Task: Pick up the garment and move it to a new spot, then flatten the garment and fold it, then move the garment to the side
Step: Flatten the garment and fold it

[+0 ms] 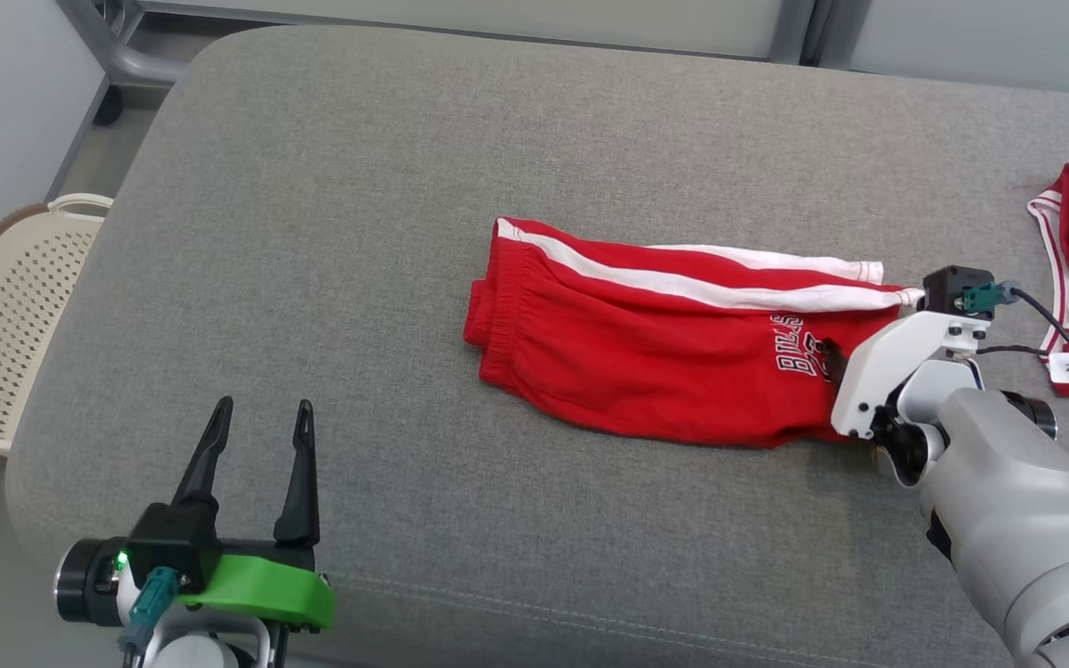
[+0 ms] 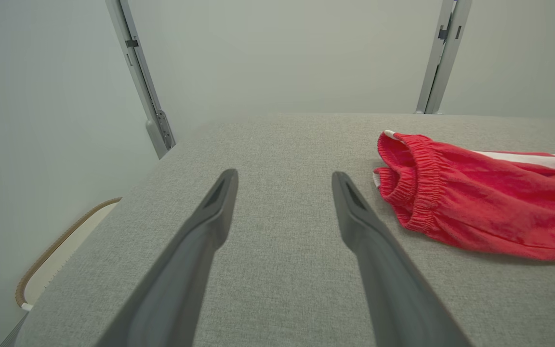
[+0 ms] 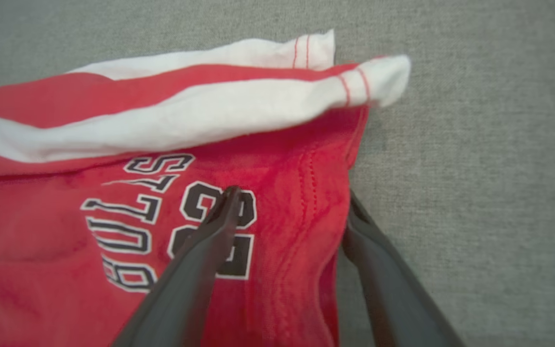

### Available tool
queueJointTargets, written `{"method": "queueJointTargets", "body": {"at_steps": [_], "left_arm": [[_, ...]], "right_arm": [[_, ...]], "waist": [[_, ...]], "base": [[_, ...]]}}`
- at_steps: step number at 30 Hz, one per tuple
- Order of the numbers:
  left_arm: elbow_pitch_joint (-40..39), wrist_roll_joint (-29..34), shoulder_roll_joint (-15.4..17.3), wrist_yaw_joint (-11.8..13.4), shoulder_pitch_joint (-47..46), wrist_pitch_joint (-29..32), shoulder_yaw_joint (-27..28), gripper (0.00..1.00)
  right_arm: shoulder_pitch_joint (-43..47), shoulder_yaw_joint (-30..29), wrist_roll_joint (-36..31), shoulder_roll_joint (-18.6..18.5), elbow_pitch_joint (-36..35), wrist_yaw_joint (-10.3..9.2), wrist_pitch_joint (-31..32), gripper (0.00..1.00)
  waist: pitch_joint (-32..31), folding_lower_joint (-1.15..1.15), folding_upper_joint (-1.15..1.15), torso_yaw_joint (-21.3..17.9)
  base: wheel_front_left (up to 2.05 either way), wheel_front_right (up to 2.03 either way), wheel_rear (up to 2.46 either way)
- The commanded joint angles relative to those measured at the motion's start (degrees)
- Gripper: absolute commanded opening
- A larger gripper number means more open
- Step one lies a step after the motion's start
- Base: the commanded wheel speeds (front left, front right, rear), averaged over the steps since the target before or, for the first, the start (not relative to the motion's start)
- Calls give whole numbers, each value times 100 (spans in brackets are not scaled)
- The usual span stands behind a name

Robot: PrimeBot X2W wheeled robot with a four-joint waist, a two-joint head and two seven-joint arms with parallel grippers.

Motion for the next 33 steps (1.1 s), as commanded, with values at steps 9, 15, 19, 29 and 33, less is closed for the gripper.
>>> {"method": "queueJointTargets", "body": {"at_steps": [9,15,19,29,33], "left_arm": [[76,-24,-22,32,-67,2,35,100],[89,-21,-28,34,14,2,60,100],[88,-21,-33,40,117,2,68,100],[74,-46,-43,46,233,2,16,100],[111,-57,-44,41,240,2,7,100]], "right_arm": [[57,174,73,-7,4,0,136,0],[203,441,186,-228,-304,-2,150,0],[387,710,384,-504,-640,-3,288,0],[771,1384,1460,-1017,-1849,-2,926,0],[801,1495,2123,-1123,-2385,-1,1237,0]], "waist": [[-34,0,0,2],[-191,0,0,-92],[-324,0,0,-210],[-482,0,0,-486],[-534,0,0,-538]], "base": [[0,0,0],[0,0,0],[0,0,0],[0,0,0],[0,0,0]]}}
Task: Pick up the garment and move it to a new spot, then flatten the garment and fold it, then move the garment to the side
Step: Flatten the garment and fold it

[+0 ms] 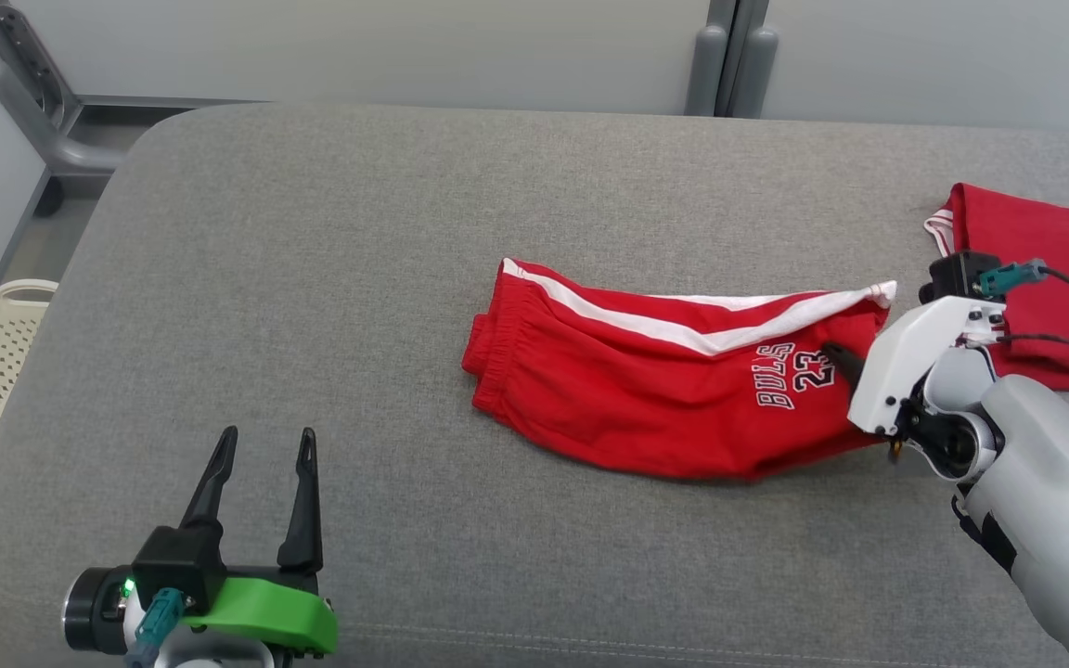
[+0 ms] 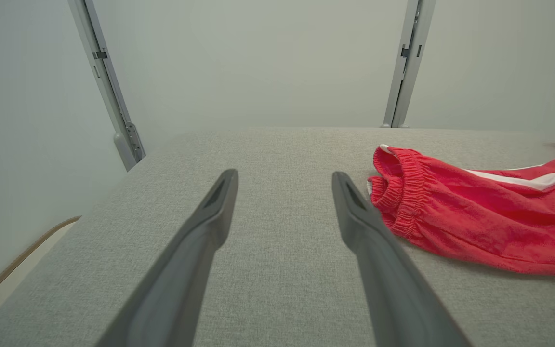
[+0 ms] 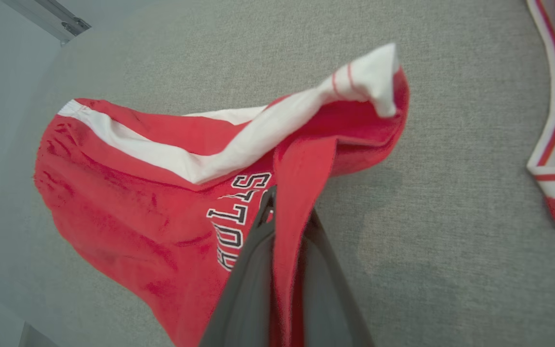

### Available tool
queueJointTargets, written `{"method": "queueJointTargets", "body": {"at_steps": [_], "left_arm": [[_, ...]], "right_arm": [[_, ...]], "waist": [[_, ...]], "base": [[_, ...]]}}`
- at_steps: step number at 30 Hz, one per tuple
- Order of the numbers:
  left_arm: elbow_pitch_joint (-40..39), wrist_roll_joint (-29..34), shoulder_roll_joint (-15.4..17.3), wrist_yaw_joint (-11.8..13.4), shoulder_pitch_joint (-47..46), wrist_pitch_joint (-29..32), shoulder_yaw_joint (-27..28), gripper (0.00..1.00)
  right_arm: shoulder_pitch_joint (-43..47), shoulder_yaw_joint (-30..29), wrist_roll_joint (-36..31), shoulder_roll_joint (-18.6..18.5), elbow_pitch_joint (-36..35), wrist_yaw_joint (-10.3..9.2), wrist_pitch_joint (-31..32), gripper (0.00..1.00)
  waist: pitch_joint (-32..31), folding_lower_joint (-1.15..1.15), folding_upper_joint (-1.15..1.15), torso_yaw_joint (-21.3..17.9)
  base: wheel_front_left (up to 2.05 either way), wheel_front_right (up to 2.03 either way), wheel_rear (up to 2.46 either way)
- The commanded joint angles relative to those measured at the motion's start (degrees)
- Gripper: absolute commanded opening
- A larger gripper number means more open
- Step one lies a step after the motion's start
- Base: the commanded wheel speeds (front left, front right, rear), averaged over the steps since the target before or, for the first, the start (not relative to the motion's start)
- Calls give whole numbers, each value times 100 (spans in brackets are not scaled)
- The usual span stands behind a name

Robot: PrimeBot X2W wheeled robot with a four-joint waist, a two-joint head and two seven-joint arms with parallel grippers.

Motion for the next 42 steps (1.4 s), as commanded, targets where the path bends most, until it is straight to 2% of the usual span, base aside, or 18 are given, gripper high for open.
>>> {"method": "queueJointTargets", "body": {"at_steps": [1,3,9,20,26,32,37,42], "left_arm": [[22,-22,5,27,59,2,-10,100],[45,-47,1,35,85,3,-36,100],[84,-101,-4,41,47,2,-133,100],[95,-355,-4,188,35,3,-458,100],[129,-450,-4,249,26,3,-627,100],[168,-574,-5,318,-34,2,-814,100],[183,-684,-4,381,-85,2,-995,100],[207,-758,-4,423,-115,2,-1127,100]], "right_arm": [[65,50,406,-74,-318,-3,199,0],[61,65,911,-112,-694,-2,433,0],[-69,115,1609,-9,-1055,-2,772,0],[-418,44,2210,539,-607,-1,983,0],[-772,27,2261,942,69,-1,918,0],[-1189,-17,2213,1345,1115,-1,772,0],[-1581,-182,2289,1571,1949,-1,433,0],[-1756,-231,2261,1664,2330,-1,136,0]], "waist": [[-45,0,0,-38],[-92,0,0,-44],[-182,0,0,45],[-272,0,0,413],[-304,0,0,667],[-278,0,0,934],[-227,0,0,1188],[-200,0,0,1422]], "base": [[0,0,0],[0,0,0],[0,0,0],[0,0,0],[0,0,0],[0,0,0],[0,0,0],[0,0,0]]}}
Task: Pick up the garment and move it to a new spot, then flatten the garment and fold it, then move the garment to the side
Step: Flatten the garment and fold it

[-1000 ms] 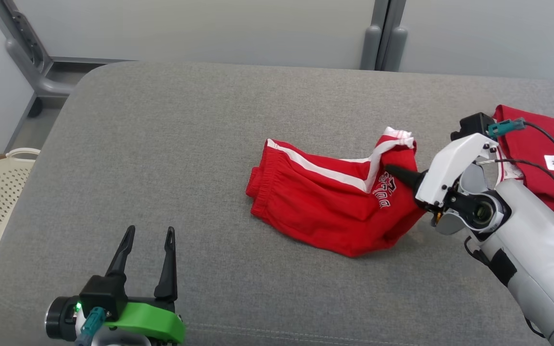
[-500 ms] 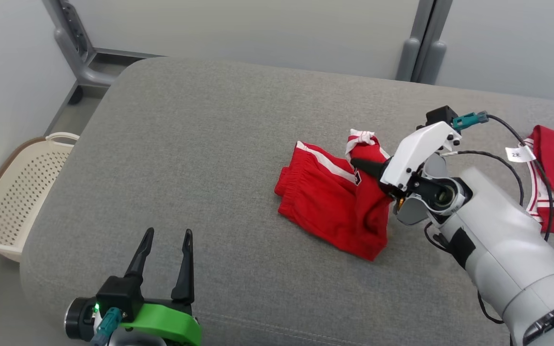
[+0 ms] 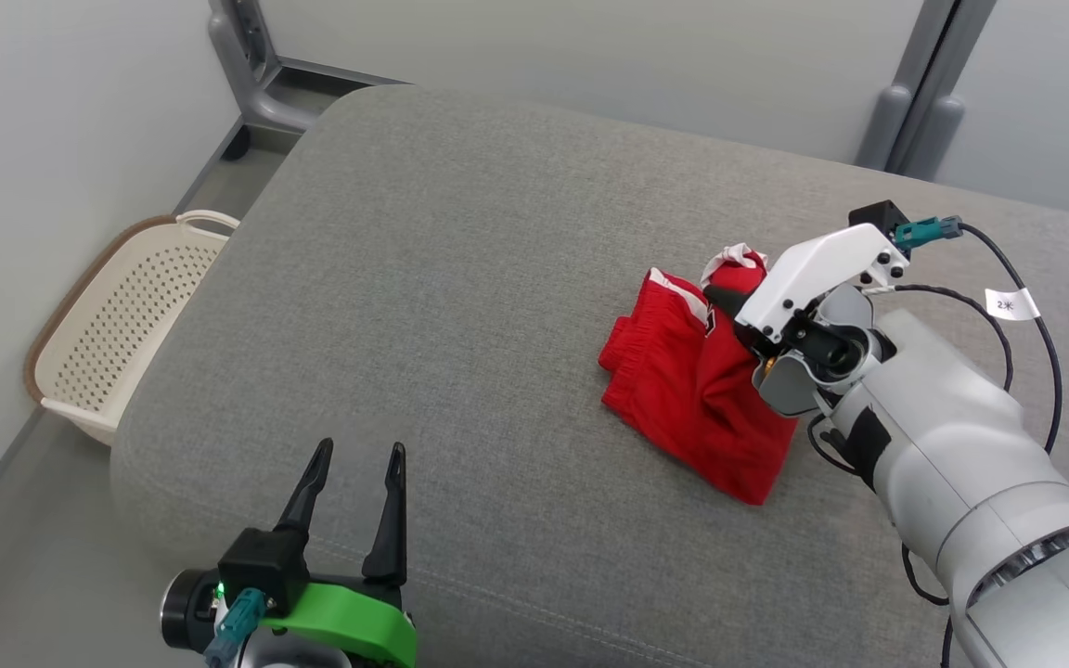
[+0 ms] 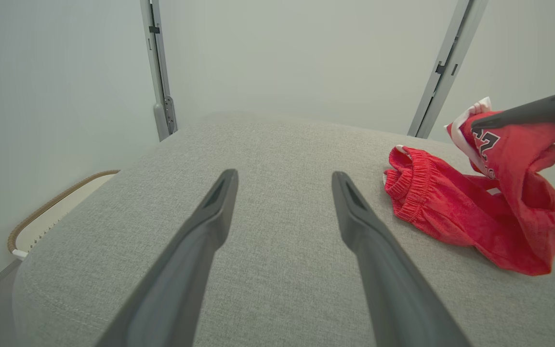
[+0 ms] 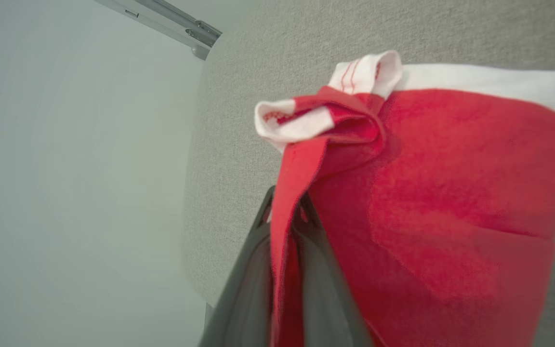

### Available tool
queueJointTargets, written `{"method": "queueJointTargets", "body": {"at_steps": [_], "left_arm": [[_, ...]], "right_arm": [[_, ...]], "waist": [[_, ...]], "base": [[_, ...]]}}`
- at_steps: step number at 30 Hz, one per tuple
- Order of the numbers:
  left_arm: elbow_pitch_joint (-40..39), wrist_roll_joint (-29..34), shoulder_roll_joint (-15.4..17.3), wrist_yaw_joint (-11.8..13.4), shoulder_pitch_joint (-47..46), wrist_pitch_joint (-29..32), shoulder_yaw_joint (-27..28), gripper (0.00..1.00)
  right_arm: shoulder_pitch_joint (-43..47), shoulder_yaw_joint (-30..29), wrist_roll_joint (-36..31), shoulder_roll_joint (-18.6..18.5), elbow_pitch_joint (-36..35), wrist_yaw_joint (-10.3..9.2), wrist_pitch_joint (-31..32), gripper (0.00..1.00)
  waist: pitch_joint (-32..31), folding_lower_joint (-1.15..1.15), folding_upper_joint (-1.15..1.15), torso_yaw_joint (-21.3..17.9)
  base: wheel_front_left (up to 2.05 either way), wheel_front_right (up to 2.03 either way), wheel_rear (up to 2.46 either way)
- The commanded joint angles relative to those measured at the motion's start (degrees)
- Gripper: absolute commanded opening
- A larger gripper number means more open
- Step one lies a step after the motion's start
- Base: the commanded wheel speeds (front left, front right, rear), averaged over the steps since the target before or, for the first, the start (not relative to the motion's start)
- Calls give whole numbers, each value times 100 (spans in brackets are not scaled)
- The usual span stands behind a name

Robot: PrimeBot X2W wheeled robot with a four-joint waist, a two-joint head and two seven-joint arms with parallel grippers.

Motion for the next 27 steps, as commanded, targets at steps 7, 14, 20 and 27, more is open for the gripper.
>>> {"method": "queueJointTargets", "body": {"at_steps": [7,14,20,27], "left_arm": [[15,-84,6,61,-85,3,-80,100],[-3,-93,6,95,-94,3,-52,100],[23,-49,6,76,-135,4,-15,100],[31,30,6,46,-94,3,67,100]], "right_arm": [[141,4,-167,-8,117,1,-237,0],[215,-81,-347,-70,116,1,-393,60],[135,-228,-420,-45,116,1,-514,100],[57,-280,-384,-4,10,1,-634,100]], "waist": [[89,0,0,323],[160,0,0,290],[166,0,0,174],[116,0,0,32]], "base": [[0,0,0],[0,0,0],[0,0,0],[0,0,0]]}}
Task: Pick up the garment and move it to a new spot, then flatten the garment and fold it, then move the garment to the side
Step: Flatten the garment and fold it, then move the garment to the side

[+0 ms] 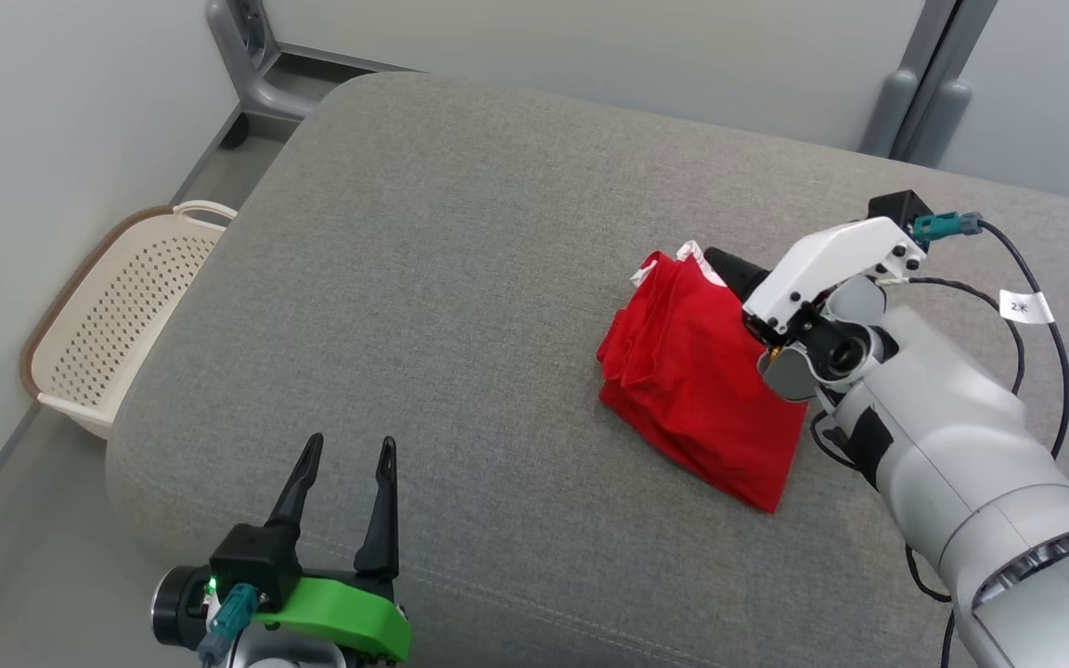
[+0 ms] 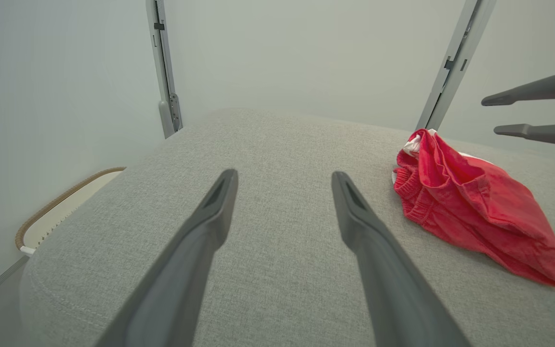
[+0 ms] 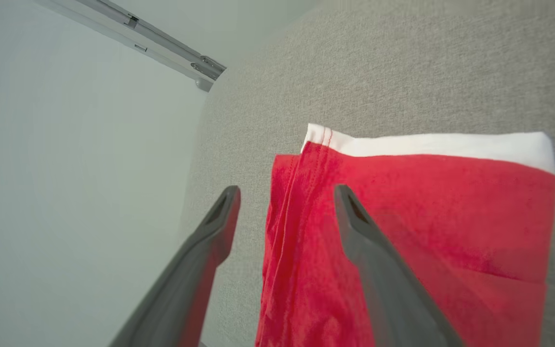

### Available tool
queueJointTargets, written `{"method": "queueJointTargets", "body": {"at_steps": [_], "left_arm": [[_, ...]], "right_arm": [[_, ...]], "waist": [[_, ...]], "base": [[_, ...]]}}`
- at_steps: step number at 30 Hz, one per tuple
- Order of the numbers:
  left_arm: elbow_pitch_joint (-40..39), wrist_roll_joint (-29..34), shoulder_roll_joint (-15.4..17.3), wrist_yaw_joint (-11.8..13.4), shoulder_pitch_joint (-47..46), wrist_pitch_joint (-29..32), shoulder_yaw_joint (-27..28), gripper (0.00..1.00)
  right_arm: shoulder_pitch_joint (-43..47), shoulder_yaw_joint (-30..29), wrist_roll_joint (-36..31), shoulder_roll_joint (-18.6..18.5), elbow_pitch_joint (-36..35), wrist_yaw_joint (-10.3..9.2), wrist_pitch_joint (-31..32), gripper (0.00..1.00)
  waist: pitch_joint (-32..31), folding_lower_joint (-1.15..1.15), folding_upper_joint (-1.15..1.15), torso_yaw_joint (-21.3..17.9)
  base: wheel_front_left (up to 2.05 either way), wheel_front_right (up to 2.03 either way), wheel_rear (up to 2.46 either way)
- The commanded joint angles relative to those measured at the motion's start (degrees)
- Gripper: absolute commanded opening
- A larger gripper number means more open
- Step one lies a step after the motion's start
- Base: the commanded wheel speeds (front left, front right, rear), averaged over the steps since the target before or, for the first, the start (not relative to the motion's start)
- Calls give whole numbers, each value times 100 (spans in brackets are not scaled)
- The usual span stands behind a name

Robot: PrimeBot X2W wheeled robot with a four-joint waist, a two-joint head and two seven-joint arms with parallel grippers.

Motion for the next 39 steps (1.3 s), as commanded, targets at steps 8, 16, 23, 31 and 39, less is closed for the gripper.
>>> {"method": "queueJointTargets", "body": {"at_steps": [8,16,23,31,39], "left_arm": [[-83,204,6,-55,68,3,144,100],[-205,388,7,-114,179,2,297,100],[-290,484,6,-150,265,2,392,100],[-387,619,7,-151,228,2,479,100],[-388,689,18,-210,142,3,639,100]], "right_arm": [[674,466,-326,-460,-1450,1,-744,100],[1508,1038,-664,-1187,-2773,0,-1875,100],[1925,1332,-924,-1556,-3200,1,-2478,100],[2048,1552,-934,-1621,-2896,0,-2138,100],[1662,1654,-433,-1431,-2503,1,-841,100]], "waist": [[-138,0,0,-234],[-243,0,0,-422],[-263,0,0,-615],[-199,0,0,-763],[-132,0,0,-791]], "base": [[0,0,0],[0,0,0],[0,0,0],[0,0,0],[0,0,0]]}}
